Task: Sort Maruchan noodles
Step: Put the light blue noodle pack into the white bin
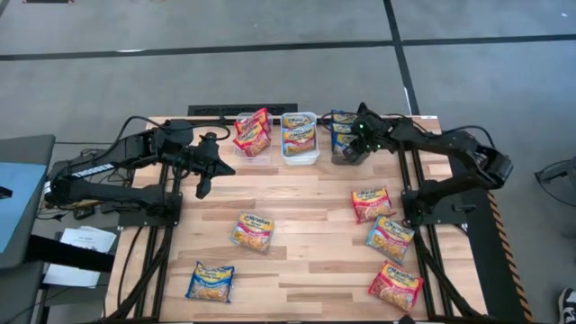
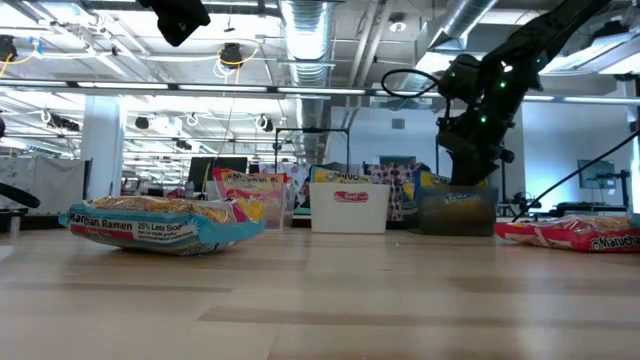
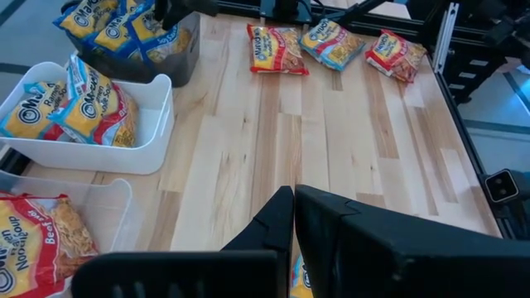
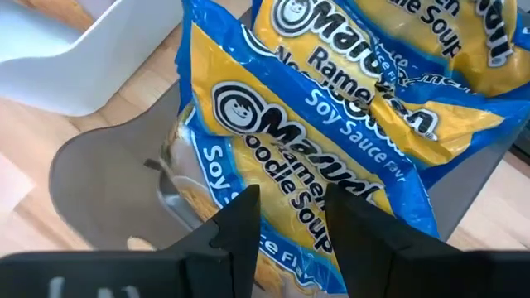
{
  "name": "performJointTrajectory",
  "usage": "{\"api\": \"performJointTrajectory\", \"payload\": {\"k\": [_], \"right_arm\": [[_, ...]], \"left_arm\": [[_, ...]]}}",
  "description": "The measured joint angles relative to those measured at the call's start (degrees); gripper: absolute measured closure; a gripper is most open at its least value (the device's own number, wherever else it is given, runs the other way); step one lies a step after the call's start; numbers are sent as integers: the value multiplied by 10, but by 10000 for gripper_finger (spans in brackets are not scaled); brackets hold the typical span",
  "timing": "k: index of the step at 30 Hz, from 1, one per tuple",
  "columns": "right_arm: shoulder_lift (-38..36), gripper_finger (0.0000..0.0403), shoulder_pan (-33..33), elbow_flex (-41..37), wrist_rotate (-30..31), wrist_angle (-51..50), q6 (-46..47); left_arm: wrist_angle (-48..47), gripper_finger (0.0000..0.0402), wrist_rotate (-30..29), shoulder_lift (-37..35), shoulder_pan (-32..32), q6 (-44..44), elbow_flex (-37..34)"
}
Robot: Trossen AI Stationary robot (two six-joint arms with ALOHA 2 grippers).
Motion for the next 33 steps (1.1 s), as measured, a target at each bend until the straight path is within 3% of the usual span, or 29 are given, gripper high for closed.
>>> {"api": "performJointTrajectory", "payload": {"k": [5,12,15,22,33], "right_arm": [[-30,242,10,10,0,-19,0],[-83,242,35,50,-1,-123,31],[-114,242,58,62,-32,-172,58],[-193,242,154,65,-74,-237,150],[-251,242,335,65,-75,-339,316]], "left_arm": [[0,401,0,0,0,0,0],[0,401,1,0,0,0,0],[-3,401,6,0,-2,-3,0],[-11,401,10,0,-40,-3,0],[-11,401,-72,0,-136,-52,0]]}}
